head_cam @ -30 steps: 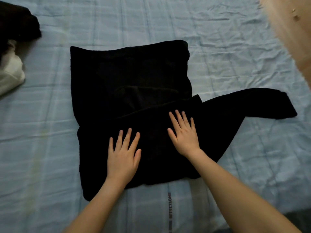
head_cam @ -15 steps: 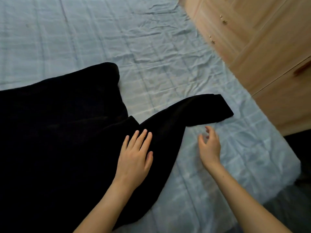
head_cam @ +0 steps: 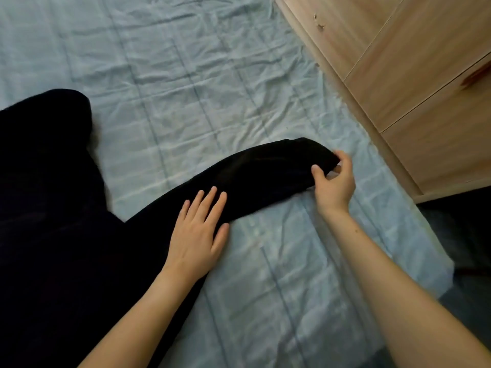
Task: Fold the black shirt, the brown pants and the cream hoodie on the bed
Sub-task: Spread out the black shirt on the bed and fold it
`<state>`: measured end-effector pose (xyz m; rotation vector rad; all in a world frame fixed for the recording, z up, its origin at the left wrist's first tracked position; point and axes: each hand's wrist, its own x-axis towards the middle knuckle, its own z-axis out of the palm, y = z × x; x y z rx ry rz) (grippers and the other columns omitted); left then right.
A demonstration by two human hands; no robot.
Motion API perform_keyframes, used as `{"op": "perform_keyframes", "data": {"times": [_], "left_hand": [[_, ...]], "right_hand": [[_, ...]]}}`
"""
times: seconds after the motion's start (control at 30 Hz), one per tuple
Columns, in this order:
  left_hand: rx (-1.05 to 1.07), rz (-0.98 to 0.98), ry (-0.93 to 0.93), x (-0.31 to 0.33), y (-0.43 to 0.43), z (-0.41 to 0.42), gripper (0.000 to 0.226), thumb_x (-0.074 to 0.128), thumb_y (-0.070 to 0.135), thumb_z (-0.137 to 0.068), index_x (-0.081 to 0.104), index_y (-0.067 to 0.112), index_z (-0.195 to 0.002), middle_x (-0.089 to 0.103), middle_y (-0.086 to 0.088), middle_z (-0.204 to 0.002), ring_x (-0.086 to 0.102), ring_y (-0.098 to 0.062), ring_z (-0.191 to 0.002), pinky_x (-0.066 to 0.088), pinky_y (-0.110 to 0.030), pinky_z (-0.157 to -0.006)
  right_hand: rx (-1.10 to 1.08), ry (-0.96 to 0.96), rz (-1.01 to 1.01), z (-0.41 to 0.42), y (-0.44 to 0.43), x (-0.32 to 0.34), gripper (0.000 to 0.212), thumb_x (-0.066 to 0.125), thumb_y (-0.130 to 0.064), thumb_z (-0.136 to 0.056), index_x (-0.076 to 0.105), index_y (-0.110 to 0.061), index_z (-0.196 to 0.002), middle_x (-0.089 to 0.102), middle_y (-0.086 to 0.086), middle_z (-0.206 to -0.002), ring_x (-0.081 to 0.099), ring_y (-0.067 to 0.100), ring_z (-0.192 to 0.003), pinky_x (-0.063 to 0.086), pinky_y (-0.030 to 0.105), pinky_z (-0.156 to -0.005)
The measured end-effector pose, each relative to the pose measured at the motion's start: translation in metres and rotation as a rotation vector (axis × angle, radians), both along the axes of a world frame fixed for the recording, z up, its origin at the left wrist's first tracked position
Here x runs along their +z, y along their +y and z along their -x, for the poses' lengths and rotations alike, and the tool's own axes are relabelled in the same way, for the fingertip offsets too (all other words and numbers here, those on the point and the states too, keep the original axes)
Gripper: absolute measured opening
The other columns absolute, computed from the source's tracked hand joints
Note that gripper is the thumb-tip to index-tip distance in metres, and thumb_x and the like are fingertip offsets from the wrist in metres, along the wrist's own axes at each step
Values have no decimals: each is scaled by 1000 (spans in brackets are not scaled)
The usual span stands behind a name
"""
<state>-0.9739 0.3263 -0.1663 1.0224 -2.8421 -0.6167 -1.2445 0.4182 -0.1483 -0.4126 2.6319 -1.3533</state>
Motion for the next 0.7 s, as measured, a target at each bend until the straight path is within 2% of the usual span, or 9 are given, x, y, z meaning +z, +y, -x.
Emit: {"op": "perform_keyframes", "data": {"times": [0.07, 0.13, 0.2, 0.27, 0.37, 0.43, 0.57, 0.63, 0.7], "left_hand": [[-3, 6, 12, -2, 4, 3, 60, 28, 46, -97, 28, 24, -152, 26, -5, -159, 20, -23, -148, 18, -42, -120], [-56, 35, -20, -7, 10, 6, 59, 27, 47, -98, 28, 25, -153, 25, -4, -159, 20, -21, -148, 18, -42, -120], [-114, 80, -96, -16, 18, 7, 60, 23, 50, -99, 24, 25, -153, 22, -3, -160, 17, -21, -149, 17, -47, -119], [-131, 105, -145, -25, 22, 6, 61, 21, 51, -99, 21, 24, -154, 17, -4, -161, 15, -22, -149, 16, -50, -119], [-132, 99, -148, -28, 23, 6, 62, 23, 50, -98, 22, 23, -153, 19, -5, -161, 16, -23, -149, 17, -51, -118], [-108, 59, -118, -21, 24, 11, 62, 26, 50, -97, 27, 22, -152, 22, -6, -160, 17, -25, -148, 15, -51, -119], [-52, -95, 143, 13, 20, 46, 51, 51, 34, -94, 49, 16, -142, 42, -5, -151, 35, -32, -140, 23, -48, -118], [-16, -278, 332, 34, 15, 81, 48, 63, 25, -91, 54, 16, -137, 50, 1, -143, 44, -19, -133, 33, -37, -113], [58, -528, 475, 56, 12, 118, 47, 68, 26, -88, 56, 20, -133, 55, 9, -130, 51, -6, -121, 40, -24, -104]], "right_hand": [[-47, 35, 33, 28, 5, 9, 54, 71, -11, -84, 52, -17, -133, 61, 0, -104, 58, 13, -91, 41, 7, -78], [-92, 23, 33, 51, 10, 14, 61, 72, -8, -82, 48, -18, -138, 59, -1, -101, 56, 10, -91, 41, 5, -79], [-85, -41, 5, 60, 14, 11, 69, 73, -7, -83, 41, -16, -143, 57, -5, -100, 56, 8, -93, 39, 1, -77], [-85, -142, 1, 56, 19, 0, 74, 75, -14, -85, 35, -11, -147, 60, 2, -108, 57, 10, -97, 38, 6, -79], [-168, -265, 93, 40, 26, -10, 70, 79, -24, -82, 46, 0, -138, 66, 11, -120, 59, 8, -103, 42, 11, -86], [-134, -342, 224, 23, 30, -13, 57, 80, -16, -81, 56, 1, -130, 69, 11, -118, 66, 9, -104, 51, 20, -92], [-29, -239, 343, -1, 30, 0, 46, 68, 3, -86, 56, -9, -128, 65, 1, -119, 65, 1, -107, 52, 16, -89], [83, -165, 349, -7, 27, 9, 42, 61, 9, -87, 56, -11, -124, 64, 5, -119, 63, 9, -111, 51, 21, -95], [183, -121, 342, -15, 23, 18, 41, 58, 13, -87, 56, -7, -123, 65, 9, -119, 63, 15, -113, 49, 26, -99]]}}
